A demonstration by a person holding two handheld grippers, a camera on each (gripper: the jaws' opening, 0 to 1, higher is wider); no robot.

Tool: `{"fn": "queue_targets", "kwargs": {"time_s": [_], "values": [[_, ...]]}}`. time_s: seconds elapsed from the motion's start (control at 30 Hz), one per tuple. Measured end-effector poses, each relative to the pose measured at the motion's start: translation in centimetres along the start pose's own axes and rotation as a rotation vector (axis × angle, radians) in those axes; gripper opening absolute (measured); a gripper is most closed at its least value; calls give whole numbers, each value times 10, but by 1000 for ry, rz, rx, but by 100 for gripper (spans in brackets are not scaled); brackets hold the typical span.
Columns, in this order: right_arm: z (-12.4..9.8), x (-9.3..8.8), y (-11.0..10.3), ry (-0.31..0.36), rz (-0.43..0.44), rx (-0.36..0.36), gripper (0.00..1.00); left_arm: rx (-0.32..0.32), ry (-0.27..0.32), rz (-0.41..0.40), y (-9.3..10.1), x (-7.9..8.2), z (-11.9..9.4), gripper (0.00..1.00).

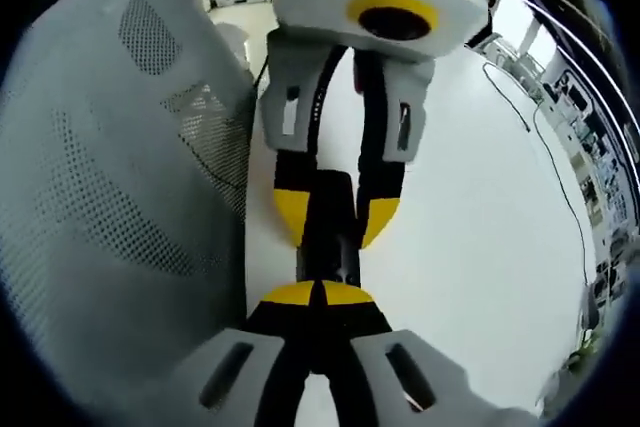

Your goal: Press the specified remote control buttons in sequence, fully releasing each button before pressing the next.

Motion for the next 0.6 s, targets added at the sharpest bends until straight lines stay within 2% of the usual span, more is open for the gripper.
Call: {"fn": "queue_targets", "kwargs": {"time_s": [0.07, 0.2, 0.47, 0.6], "values": [[1, 2, -3, -33, -116, -21, 0, -2, -2, 1, 0, 0, 0, 26], [4, 5, -6, -64, -203, -39, 0, -3, -4, 2, 0, 0, 0, 26], [4, 5, -6, -64, -236, -40, 0, -3, -9, 5, 0, 0, 0, 25], [4, 6, -4, -39, -193, -27, 0, -2, -9, 5, 0, 0, 1, 26]]}}
Point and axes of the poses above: the point that each gripper's makers call its tool centre point, and the gripper's own axes: z roughly forward along the fingers, y roughly to its right, x roughly out of its top, the point moved 6 cm from there along -z, roughly backward along the fingers
